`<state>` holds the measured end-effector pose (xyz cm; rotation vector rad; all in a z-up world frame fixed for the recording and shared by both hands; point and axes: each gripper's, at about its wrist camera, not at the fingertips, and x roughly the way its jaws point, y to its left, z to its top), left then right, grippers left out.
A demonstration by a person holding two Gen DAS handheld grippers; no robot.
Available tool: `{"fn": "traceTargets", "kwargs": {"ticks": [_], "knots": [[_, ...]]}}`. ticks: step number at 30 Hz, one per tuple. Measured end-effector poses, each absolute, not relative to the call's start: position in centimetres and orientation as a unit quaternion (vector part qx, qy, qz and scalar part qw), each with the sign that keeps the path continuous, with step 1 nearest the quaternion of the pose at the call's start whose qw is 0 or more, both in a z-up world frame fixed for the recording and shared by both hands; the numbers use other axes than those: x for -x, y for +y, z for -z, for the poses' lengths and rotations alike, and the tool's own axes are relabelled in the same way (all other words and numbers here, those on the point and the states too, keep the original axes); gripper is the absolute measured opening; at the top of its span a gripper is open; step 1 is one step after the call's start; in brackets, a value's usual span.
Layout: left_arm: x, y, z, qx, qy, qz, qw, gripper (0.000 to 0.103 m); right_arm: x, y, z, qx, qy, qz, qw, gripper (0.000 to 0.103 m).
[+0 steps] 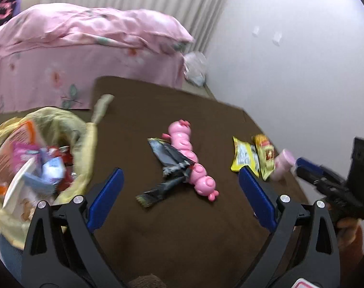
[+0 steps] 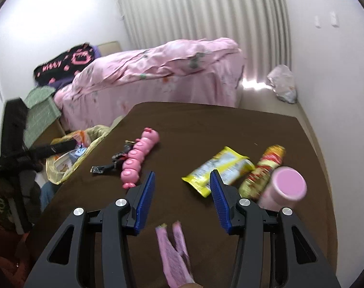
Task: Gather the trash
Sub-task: 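Grasp the black wrappers by the pink toy with the left tool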
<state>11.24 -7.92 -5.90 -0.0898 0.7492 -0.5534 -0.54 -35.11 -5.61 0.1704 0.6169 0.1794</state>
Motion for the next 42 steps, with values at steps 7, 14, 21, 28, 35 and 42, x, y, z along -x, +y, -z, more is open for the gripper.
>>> {"fn": "traceTargets", "kwargs": {"ticks": [7,14,21,28,35,42], "knots": [[-14.9,-10.6,8.2,0.029,0.412,0.225,0.882,0.091,3.1,-36.6,8.4,-0.083,0.323,-0.114,0.936,0.045],[-14.0,-12.5,9.0,0.025,0.418,0.282,0.863,0.091,4.2,-37.9,12.0,-0.150,0.372,-0.143,0.905,0.045],[-12.8,-12.0,8.4,0.030,0.401,0.292,0.868,0.091,4.7,-34.5,13.6,-0.120,0.400,-0.166,0.893,0.045],[-16.3,-10.8,10.0,0.031,0.445,0.191,0.874,0.063,4.8,-33.1,13.4,-0.087,0.406,-0.158,0.896,0.048],[-16.4,-11.2,10.7,0.034,0.461,0.211,0.862,0.037,4.5,-33.3,13.3,-0.081,0.412,-0.156,0.894,0.048],[-12.8,-9.6,9.2,0.054,0.441,0.229,0.866,0.032,4.7,-32.4,13.2,-0.038,0.417,-0.145,0.896,0.048]]}}
